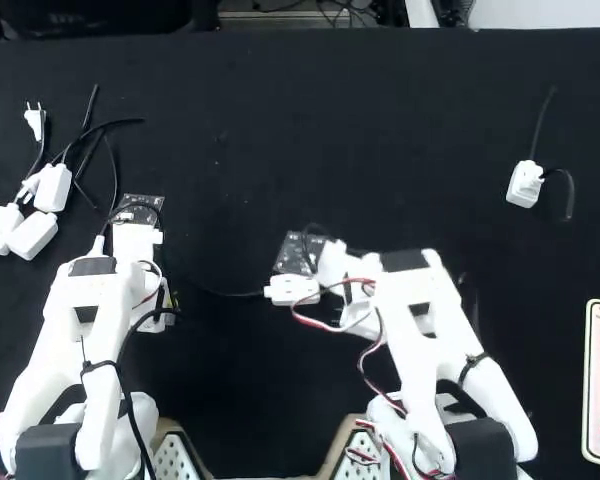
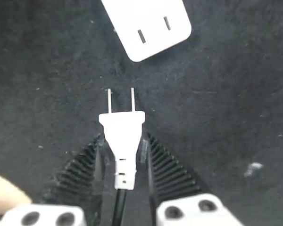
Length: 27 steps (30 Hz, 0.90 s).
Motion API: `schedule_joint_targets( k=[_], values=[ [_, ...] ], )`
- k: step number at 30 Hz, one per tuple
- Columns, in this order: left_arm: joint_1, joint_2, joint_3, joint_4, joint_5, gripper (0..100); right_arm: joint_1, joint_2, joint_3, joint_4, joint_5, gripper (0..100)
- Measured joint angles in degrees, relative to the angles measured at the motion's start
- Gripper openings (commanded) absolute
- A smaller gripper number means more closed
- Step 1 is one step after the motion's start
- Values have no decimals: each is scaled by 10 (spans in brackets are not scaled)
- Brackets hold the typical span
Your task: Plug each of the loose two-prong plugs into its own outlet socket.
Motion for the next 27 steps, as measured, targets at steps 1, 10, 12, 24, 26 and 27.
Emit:
schedule_joint_targets(
  k=[1,10,12,24,26,27],
  values=[
    [0,0,0,0,0,191,2,-2,11,-11,0,67],
    [0,0,0,0,0,191,4,-3,35,-44,0,214],
    [0,0,0,0,0,191,4,-3,35,-56,0,214],
    [0,0,0,0,0,191,5,-3,35,-121,-3,178],
    [0,0,0,0,0,191,5,-3,35,-121,-3,181],
    [0,0,0,0,0,191,5,-3,35,-122,-3,181]
  ],
)
